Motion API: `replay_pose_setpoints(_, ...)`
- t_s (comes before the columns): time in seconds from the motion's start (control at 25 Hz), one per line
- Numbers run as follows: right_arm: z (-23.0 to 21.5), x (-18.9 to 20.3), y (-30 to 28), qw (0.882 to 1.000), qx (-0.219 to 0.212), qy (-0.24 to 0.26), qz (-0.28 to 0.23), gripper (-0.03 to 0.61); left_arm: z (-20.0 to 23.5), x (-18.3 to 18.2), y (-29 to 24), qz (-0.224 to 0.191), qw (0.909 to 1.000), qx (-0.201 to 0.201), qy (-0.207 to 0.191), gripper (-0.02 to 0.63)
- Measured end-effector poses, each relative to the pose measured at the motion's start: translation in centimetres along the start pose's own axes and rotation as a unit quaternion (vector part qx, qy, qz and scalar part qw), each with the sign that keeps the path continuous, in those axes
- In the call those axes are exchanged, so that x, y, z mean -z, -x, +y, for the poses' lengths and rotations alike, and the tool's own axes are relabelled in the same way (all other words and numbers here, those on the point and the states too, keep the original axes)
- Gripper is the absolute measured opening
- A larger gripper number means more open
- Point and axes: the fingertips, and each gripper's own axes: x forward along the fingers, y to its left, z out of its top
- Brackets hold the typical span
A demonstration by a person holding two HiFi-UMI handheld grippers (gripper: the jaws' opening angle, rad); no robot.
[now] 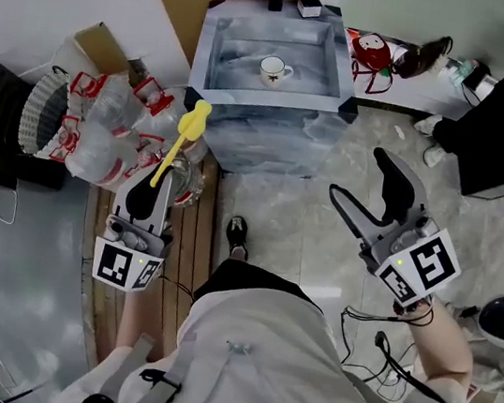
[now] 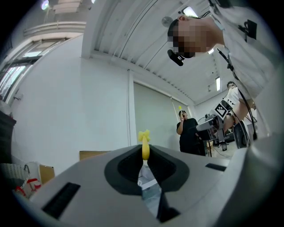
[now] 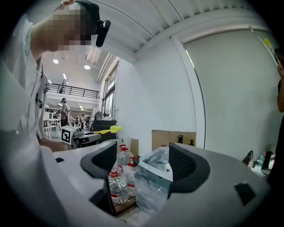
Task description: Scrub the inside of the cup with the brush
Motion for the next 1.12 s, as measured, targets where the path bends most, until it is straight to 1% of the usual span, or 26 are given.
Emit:
replay_pose_setpoints(0.12,-1.3,-0.7,-3.1,1.000,0.009,-0.003,0.003,0.351,3.1,0.8,-2.6,0.008,0.9998,0.015,0.007,0.035)
replay_pose_setpoints(0.28,-3.3,-1.7,-7.3,0.999,0.031,-0.011,-0.002,0.352,6.9,1.4,-5.9,0.015,0.9990,0.042,0.005,0.034)
replay_pose_setpoints(0.4,-4.1,-1.7,-10.2,0.999,0.043,-0.010,0.003,0.353,9.7,1.8,-8.0,0.021,0.9978,0.062,0.001,0.034)
replay_pose_setpoints(0.52,-5.0,-1.4,-12.3,0.998,0.053,-0.014,0.011,0.353,11.9,2.6,-9.4,0.024,0.9970,0.073,0.009,0.034)
replay_pose_setpoints(0.72,-5.9,-1.7,-15.0,0.998,0.064,-0.004,0.022,0.356,14.3,4.4,-11.7,0.030,0.9939,0.102,0.029,0.034)
replay_pose_setpoints(0.84,-6.4,-1.9,-16.8,0.997,0.070,0.001,0.025,0.357,15.7,5.4,-13.1,0.039,0.9910,0.124,0.031,0.035)
replay_pose_setpoints(0.96,-7.3,-2.0,-17.9,0.997,0.075,0.004,0.033,0.357,16.7,5.7,-14.5,0.036,0.9903,0.128,0.040,0.034)
replay_pose_setpoints(1.04,-8.1,-1.8,-18.4,0.996,0.076,-0.003,0.039,0.357,17.2,5.5,-15.3,0.031,0.9901,0.128,0.049,0.034)
replay_pose_setpoints(1.12,-8.9,-1.6,-19.0,0.996,0.075,-0.013,0.041,0.357,17.5,5.6,-16.0,0.030,0.9903,0.127,0.048,0.034)
